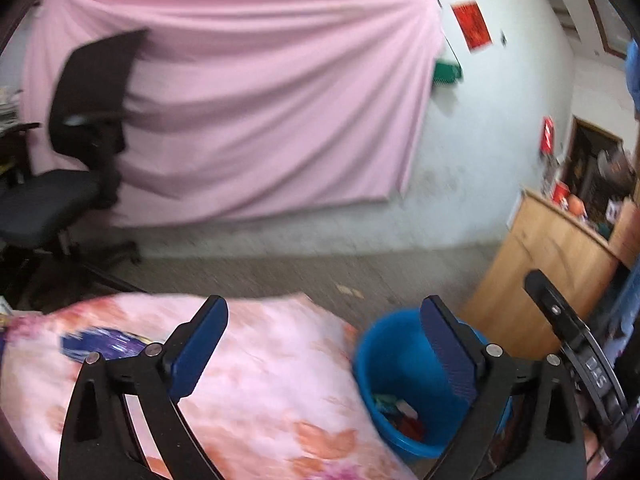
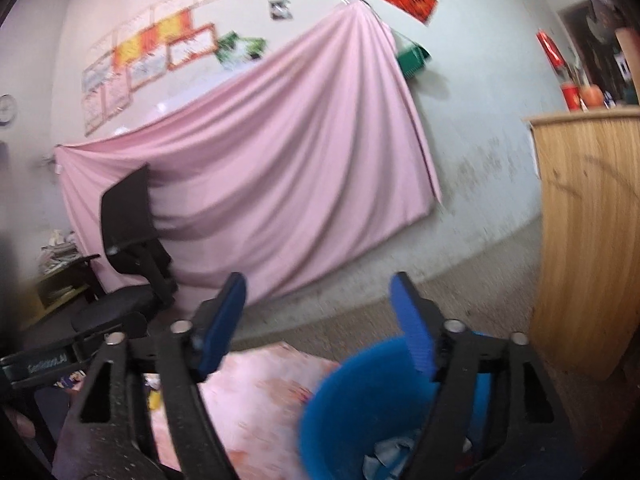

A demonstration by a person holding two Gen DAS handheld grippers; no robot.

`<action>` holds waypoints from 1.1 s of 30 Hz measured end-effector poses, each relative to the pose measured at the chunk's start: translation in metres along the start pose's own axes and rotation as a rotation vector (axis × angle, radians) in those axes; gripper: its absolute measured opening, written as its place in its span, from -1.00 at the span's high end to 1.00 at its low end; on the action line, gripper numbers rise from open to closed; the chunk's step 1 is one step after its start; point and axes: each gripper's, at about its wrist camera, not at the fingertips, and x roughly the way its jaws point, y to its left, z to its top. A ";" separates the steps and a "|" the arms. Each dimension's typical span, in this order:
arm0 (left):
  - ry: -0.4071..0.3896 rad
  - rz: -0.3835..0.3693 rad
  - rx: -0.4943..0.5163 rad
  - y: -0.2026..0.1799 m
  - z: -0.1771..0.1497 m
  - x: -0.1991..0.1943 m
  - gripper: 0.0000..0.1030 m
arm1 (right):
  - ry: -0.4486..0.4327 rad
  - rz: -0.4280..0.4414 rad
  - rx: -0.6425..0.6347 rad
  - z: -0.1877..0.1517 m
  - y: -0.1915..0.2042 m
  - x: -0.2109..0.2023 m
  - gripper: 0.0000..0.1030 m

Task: Collect trash
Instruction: 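Reach the left tool to the blue wrapper while the right tool reaches the yellow cap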

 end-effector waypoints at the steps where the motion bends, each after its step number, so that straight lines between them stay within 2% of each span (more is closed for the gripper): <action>1: -0.032 0.019 -0.012 0.010 0.003 -0.010 -0.91 | -0.021 0.012 -0.011 0.001 0.009 -0.002 -1.00; 6: -0.163 0.096 -0.014 0.051 0.009 -0.055 -0.96 | -0.126 0.073 -0.078 0.004 0.057 -0.009 -1.00; 10: -0.262 0.157 -0.008 0.084 0.001 -0.091 -0.96 | -0.189 0.143 -0.113 0.003 0.092 -0.015 -1.00; 15: -0.328 0.238 0.009 0.121 -0.009 -0.121 -0.96 | -0.223 0.199 -0.166 -0.005 0.131 -0.017 -1.00; 22: -0.343 0.317 0.017 0.164 -0.028 -0.137 -0.96 | -0.193 0.259 -0.263 -0.025 0.169 -0.008 -1.00; 29: -0.273 0.373 0.033 0.193 -0.051 -0.130 -0.96 | -0.080 0.284 -0.289 -0.044 0.182 0.015 -1.00; 33: -0.219 0.379 0.023 0.202 -0.060 -0.116 -0.96 | -0.003 0.285 -0.278 -0.054 0.184 0.033 -1.00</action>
